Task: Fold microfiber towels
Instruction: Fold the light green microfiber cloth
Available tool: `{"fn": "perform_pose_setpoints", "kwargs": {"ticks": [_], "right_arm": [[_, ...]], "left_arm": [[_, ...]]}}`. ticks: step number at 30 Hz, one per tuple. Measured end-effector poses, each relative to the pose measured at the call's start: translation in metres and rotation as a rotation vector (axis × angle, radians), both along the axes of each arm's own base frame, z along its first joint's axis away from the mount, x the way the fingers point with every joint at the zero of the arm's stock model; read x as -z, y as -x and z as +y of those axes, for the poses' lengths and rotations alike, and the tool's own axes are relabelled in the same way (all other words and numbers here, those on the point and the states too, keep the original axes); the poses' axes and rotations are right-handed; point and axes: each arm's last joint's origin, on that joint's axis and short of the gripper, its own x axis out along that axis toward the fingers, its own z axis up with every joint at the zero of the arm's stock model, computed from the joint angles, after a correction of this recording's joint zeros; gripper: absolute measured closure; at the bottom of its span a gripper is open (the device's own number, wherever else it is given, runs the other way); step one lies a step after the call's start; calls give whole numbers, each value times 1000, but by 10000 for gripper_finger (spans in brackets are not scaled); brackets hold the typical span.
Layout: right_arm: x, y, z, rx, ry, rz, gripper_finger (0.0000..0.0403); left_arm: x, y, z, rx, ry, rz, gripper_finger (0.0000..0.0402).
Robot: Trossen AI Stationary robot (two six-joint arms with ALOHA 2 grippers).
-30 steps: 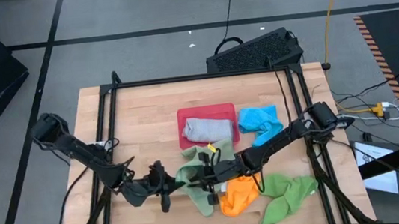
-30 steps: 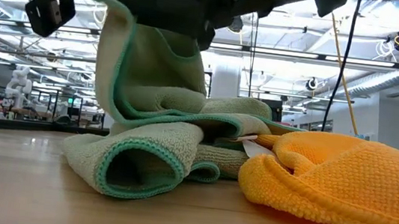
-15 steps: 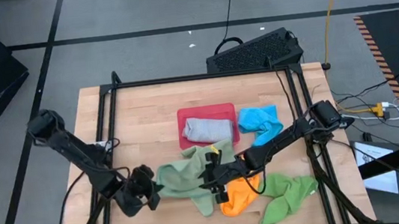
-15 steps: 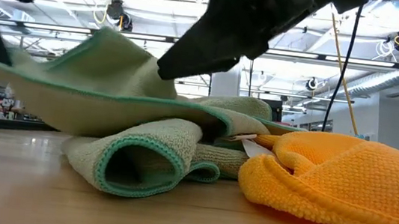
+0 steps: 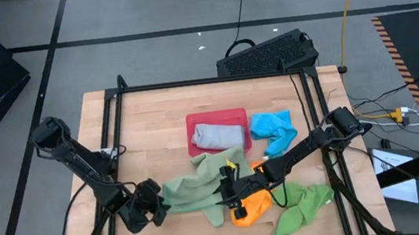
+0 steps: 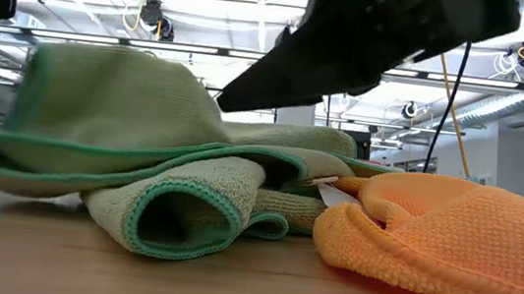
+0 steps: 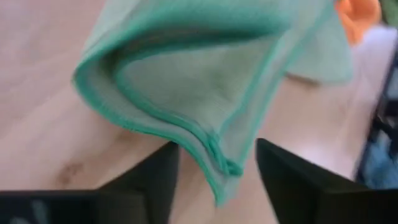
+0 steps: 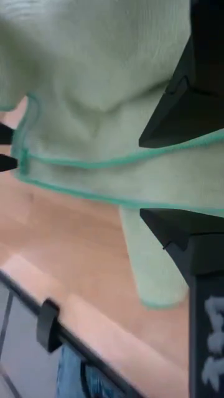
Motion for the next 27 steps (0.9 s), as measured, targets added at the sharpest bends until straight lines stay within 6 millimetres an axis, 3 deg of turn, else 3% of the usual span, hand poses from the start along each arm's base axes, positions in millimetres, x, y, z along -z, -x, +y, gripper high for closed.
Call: {"fn": "perform_pose_setpoints", "kwargs": {"ticks": [4, 8, 12, 18, 22, 27], "right_arm": [[6, 6, 1, -8, -6, -13, 243], [6, 6, 0, 1, -48, -75, 243], [7, 7, 0, 21, -87, -79, 243], [7, 7, 0, 34, -106, -83, 243], [4, 5, 0, 24, -100, -120, 243], [4, 5, 0, 14, -83, -124, 243]], "left_arm": [[-11, 3, 2, 97, 0, -14, 117], [-13, 9, 8, 164, -67, 27, 105], [-10, 14, 8, 278, -142, 68, 127], [-21, 0, -15, 481, -209, -212, 190], [-6, 1, -18, 480, -365, -199, 228], [10, 7, -35, 598, -535, -239, 239]]}}
